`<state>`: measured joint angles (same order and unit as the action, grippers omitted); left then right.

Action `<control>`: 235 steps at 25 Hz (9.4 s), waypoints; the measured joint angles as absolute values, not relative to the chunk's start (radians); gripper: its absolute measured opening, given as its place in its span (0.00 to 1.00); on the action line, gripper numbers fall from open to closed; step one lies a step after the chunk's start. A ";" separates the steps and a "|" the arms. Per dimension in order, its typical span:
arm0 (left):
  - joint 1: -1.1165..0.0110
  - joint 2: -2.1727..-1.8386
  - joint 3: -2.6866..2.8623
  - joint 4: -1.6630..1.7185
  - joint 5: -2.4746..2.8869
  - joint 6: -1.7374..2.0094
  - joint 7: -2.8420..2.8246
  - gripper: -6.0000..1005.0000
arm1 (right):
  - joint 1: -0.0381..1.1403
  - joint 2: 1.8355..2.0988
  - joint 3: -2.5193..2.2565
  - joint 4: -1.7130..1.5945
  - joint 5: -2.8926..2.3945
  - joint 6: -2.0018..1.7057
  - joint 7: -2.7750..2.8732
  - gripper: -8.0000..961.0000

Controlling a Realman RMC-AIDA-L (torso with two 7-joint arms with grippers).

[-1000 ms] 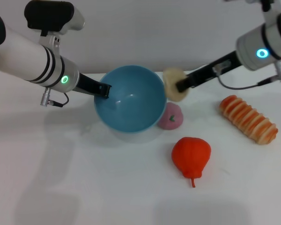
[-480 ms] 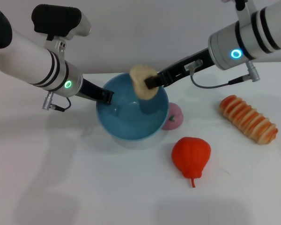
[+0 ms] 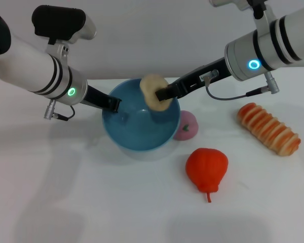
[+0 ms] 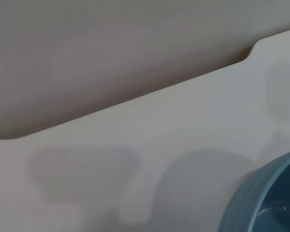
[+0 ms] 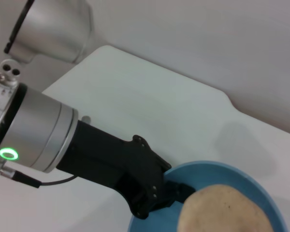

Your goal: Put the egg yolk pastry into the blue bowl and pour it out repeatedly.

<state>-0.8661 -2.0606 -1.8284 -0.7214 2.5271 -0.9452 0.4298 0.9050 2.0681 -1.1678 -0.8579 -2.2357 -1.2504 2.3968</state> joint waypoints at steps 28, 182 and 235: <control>-0.870 -2.060 -1.779 -0.713 2.523 -0.753 0.433 0.00 | 0.454 2.089 -1.328 -1.015 -2.222 -0.477 2.147 0.55; -0.956 -2.078 -1.019 -0.860 2.531 0.450 0.586 0.00 | 0.277 2.086 -1.965 -0.369 -2.186 0.895 2.954 0.54; -0.846 -2.063 -1.813 -0.803 2.672 -0.878 0.316 0.00 | 0.456 2.061 -1.207 -1.125 -2.156 -0.771 2.492 0.54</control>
<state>-0.8459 -2.0625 -1.8125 -0.8027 2.6724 -0.8781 0.3159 0.4565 2.0608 -1.2071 -1.1250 -2.1557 -0.7707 2.4921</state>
